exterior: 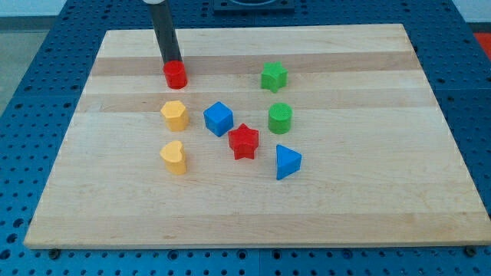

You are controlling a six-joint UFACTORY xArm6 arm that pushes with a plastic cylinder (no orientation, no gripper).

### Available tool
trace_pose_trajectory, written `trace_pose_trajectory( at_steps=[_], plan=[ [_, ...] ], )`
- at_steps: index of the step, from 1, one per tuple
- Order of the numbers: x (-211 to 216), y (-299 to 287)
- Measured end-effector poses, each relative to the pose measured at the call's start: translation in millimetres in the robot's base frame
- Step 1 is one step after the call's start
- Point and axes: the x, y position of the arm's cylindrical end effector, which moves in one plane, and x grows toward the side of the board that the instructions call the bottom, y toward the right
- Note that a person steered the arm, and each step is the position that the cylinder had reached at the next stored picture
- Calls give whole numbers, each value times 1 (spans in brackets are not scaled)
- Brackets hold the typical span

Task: Point at the blue cube

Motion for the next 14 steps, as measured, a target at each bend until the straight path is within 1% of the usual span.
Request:
trace_pose_trajectory(
  at_steps=[1,2,3,4,6,7,8,9,10,11,12,13,14],
  plan=[
    [0,0],
    [-23,9],
    [-46,46],
    [-46,75],
    [-52,86],
    [-45,100],
    [-79,130],
    [-67,197],
    [-44,286],
    [48,324],
    [186,308],
    [271,275],
    [273,275]
  ],
)
